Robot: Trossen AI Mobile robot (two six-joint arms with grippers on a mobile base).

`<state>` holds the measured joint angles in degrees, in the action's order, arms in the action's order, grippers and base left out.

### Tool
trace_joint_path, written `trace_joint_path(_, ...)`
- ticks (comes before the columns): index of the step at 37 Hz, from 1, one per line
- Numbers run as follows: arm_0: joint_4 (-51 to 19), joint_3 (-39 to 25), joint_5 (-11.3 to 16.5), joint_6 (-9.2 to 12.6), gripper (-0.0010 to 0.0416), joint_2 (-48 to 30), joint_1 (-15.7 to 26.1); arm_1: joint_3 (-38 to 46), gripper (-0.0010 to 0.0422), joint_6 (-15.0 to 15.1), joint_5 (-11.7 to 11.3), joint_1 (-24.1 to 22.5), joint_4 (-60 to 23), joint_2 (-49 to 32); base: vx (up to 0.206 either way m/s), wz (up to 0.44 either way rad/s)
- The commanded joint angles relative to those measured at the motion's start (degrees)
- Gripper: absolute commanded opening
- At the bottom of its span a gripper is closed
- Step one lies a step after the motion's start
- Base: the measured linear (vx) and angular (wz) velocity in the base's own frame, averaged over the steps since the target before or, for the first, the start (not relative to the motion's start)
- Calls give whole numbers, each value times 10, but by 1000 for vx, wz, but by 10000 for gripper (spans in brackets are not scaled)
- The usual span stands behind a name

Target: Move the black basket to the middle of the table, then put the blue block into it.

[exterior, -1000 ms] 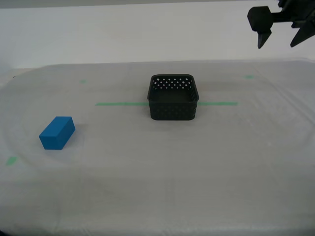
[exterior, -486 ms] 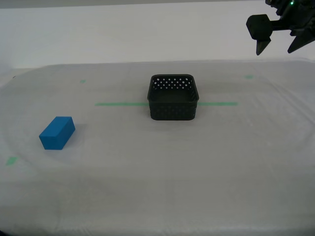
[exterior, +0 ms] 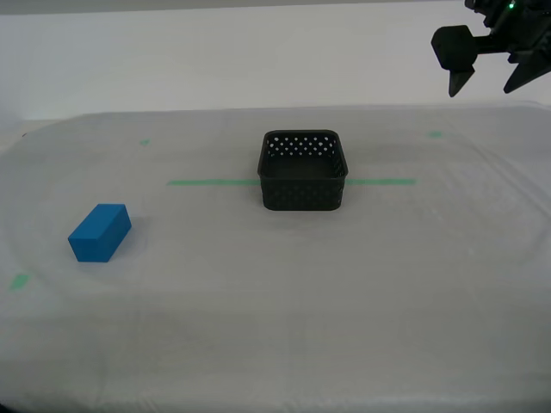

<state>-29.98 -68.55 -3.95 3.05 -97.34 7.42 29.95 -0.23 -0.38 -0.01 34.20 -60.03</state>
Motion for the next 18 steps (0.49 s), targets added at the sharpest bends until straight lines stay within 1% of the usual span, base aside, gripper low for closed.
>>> trace_joint_path(1, 0, 0, 0, -1, 399, 0, 0, 0, 0, 1, 0, 0, 2, 0, 0, 0)
trace_joint_path(18, 0, 0, 0, -1, 399, 0, 0, 0, 0, 1, 0, 0, 2, 0, 0, 0)
